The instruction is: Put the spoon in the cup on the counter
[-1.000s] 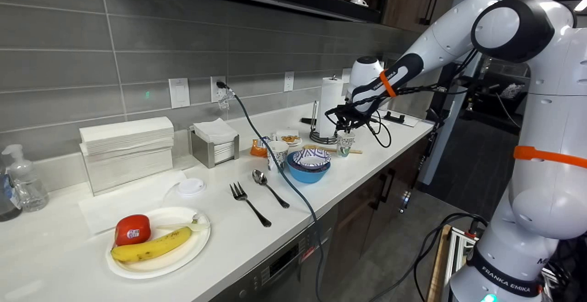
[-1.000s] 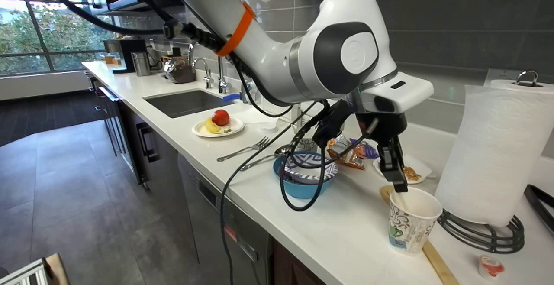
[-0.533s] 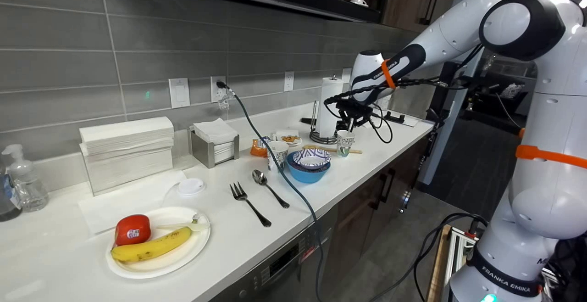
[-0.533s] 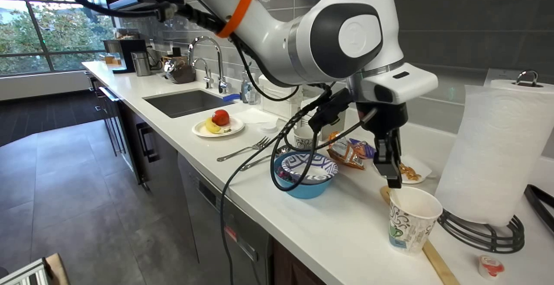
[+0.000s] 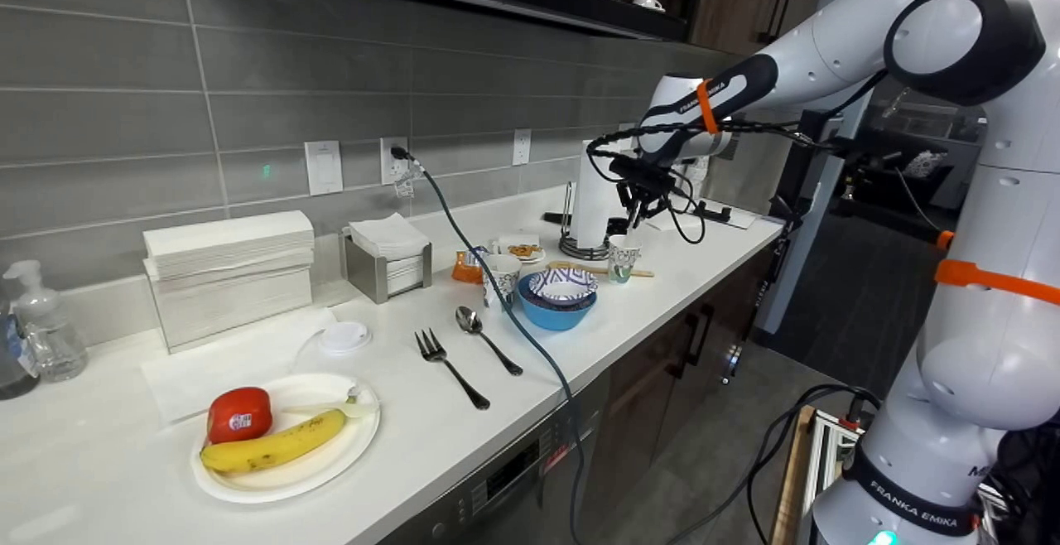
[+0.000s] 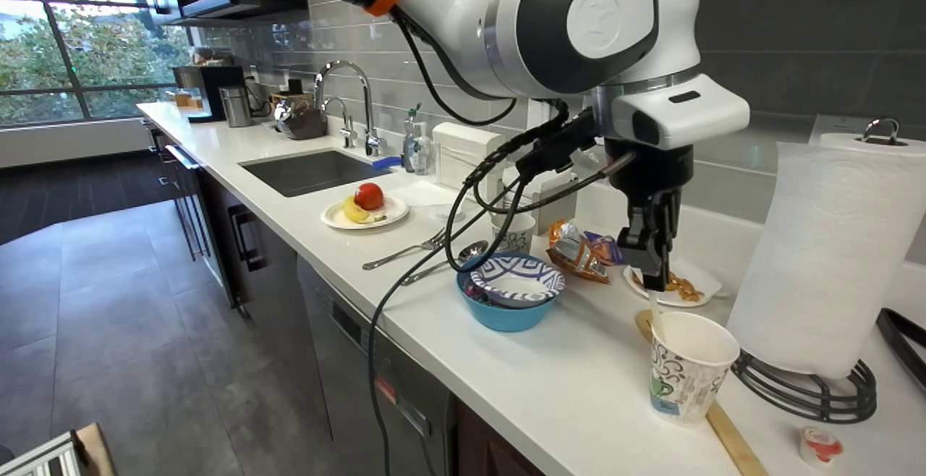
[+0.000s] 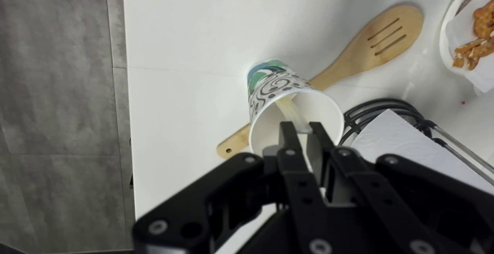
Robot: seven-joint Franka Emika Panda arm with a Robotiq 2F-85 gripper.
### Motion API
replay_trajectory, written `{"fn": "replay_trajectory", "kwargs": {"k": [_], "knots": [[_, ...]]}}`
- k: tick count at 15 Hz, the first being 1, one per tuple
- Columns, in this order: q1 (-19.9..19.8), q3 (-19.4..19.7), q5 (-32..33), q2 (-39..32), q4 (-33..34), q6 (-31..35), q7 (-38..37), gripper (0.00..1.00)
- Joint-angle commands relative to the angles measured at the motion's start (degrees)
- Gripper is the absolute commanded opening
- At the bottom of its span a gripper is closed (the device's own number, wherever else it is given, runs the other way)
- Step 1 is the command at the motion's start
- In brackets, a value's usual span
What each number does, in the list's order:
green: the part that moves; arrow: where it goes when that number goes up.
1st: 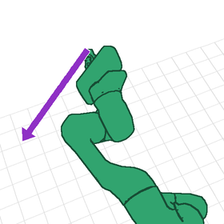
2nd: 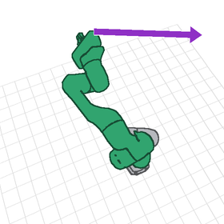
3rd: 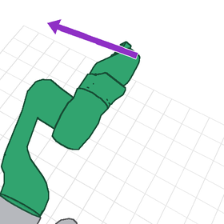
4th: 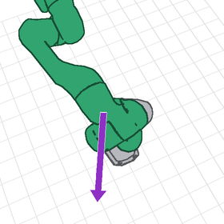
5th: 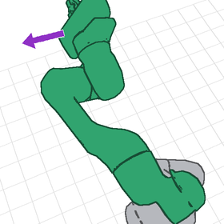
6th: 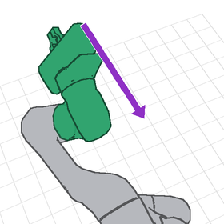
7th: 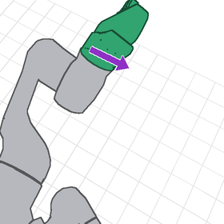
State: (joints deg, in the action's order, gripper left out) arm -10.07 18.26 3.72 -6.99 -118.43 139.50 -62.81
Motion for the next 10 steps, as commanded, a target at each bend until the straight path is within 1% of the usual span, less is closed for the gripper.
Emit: {"fn": "replay_trajectory", "kwargs": {"k": [1,4,6,10], "knots": [[-1.80,-1.07,-6.68,0.76,1.07,-1.97,0.06,0.03],[-2.51,-0.93,-10.31,0.73,1.66,-1.32,-0.75,0.03],[-2.85,-0.65,-11.14,0.86,1.71,-0.16,-2.03,0.03],[-3.65,-0.63,-12.82,1.93,1.48,-0.17,-3.11,0.03]]}}
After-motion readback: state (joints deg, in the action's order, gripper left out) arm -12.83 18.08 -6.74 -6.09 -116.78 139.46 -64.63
